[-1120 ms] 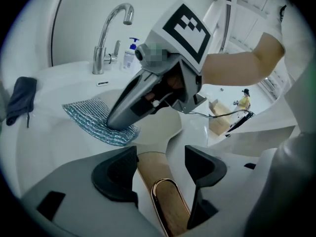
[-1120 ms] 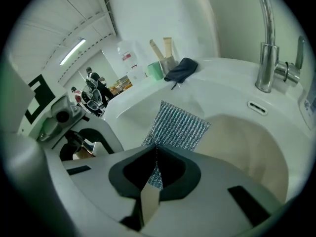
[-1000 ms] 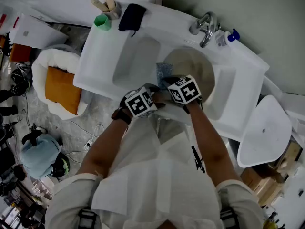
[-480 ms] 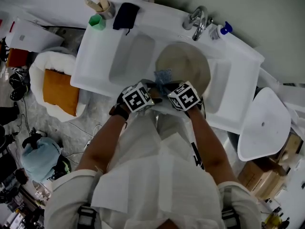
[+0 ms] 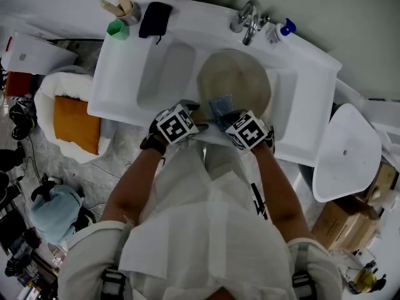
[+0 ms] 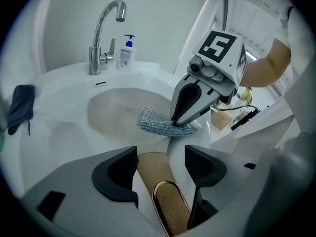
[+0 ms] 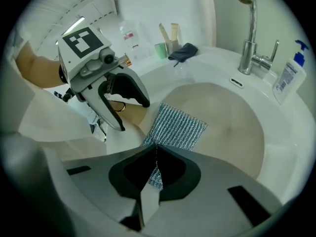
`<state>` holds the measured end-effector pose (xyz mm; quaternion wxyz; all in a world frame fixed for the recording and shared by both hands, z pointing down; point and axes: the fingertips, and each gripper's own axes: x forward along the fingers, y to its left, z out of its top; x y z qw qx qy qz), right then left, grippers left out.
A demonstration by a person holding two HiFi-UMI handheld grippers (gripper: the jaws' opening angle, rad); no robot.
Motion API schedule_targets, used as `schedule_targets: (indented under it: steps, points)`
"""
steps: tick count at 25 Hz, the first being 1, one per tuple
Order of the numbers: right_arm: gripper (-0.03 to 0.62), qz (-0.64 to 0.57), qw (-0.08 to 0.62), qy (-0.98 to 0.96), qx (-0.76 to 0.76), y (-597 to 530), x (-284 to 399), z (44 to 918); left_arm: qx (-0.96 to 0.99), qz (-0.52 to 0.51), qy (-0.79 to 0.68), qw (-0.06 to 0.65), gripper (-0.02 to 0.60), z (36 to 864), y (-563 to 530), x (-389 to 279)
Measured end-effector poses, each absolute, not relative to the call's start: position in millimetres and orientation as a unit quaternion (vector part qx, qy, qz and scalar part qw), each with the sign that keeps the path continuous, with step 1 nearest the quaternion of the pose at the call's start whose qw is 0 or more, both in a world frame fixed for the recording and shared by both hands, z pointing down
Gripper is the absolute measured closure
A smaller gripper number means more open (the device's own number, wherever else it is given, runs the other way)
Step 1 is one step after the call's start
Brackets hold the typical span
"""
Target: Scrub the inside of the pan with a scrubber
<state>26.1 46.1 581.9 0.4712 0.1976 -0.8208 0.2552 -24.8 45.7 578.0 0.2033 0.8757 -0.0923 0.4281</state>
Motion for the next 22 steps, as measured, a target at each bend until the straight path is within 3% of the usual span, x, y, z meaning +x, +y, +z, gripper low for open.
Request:
schedule_targets:
  steps: [10, 18, 22]
  points:
    - [0.579, 0.264, 0.521, -0.788, 0.196, 63, 72, 588, 0.873, 0.434, -0.089, 0.204, 0.272, 579, 45, -24]
    - [0.579, 0.284, 0.457, -0.817, 0.208, 47, 13, 579, 0.874, 0.433, -0.091, 0.202, 0.272, 580, 45, -24]
    - [0.579, 0.272, 0.457, -0.823, 0.198, 48, -3, 576, 0.872, 0.435, -0.092, 0.204, 0.272, 579, 46, -25]
